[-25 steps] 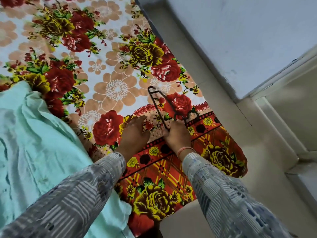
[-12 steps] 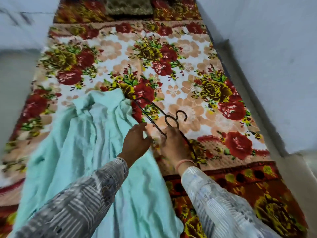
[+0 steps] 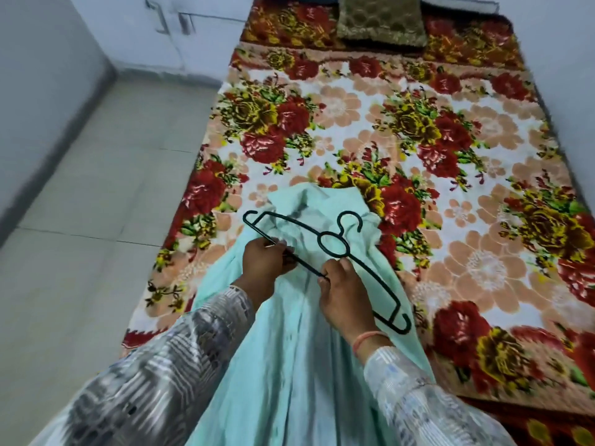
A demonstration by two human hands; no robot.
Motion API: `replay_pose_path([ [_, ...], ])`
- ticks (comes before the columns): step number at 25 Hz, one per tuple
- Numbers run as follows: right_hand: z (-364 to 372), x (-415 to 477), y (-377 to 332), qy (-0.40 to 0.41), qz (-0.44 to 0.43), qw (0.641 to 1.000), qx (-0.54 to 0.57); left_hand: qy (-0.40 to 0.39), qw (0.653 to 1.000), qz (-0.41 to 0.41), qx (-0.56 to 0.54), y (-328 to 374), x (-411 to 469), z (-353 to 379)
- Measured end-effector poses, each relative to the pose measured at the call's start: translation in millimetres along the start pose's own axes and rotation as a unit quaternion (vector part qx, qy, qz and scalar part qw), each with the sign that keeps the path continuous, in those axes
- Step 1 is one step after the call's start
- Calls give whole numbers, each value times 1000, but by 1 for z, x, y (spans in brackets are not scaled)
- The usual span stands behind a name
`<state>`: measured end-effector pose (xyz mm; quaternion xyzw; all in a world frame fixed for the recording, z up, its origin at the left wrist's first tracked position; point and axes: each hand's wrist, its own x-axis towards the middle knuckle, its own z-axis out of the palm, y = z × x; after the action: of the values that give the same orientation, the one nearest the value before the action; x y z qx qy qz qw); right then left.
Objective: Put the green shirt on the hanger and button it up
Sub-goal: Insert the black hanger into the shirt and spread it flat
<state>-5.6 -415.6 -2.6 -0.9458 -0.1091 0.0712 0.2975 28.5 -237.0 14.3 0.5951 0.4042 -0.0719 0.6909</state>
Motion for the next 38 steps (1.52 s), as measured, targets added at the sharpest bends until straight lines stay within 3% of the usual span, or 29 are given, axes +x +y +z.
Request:
replay_pose_path([
  [2, 9, 11, -17, 15, -9, 1000, -3, -16, 999, -28, -31, 11, 20, -20],
  [6, 7, 28, -30, 154, 28, 983, -95, -37, 996, -46, -70, 20, 48, -24],
  [9, -12, 36, -34, 225, 30, 972, -57, -47, 998, -37, -16, 22, 61, -6],
  [11, -27, 50, -23, 235, 53, 962, -128, -59, 997, -44, 7, 20, 68, 1],
  [13, -37, 66, -10, 164, 128, 970, -125, -80, 995, -68, -7, 15, 75, 3],
  [16, -39, 79, -1, 30, 202, 977, 68, -96, 994, -54, 25, 10, 88, 6],
  [18, -53, 81, 17, 55, 210, 974, 64, -53, 979, 45, 191, 9, 100, 9],
  [20, -81, 79, 41, 101, 211, 972, -19, 14, 944, 101, 315, 16, 110, 10],
  [24, -120, 77, 68, 54, 218, 963, -147, 43, 952, 44, 299, 24, 135, 8],
  [27, -118, 89, 59, 20, 184, 972, -145, 66, 965, 41, 251, 32, 137, 12],
  [29, -110, 107, 52, 5, 185, 973, -137, 67, 978, 87, 179, 39, 132, 10],
  [31, -91, 132, 46, -25, 169, 980, -104, 21, 973, 169, 158, 44, 125, 9],
  [33, -59, 161, 35, -64, 131, 988, -46, -86, 969, 189, 130, 51, 112, 14],
  [36, -20, 203, 0, -113, 93, 989, -10, -214, 954, 124, 170, 60, 98, 22],
  [38, -12, 223, -15, -114, 76, 990, -31, -235, 934, 81, 256, 66, 96, 17],
])
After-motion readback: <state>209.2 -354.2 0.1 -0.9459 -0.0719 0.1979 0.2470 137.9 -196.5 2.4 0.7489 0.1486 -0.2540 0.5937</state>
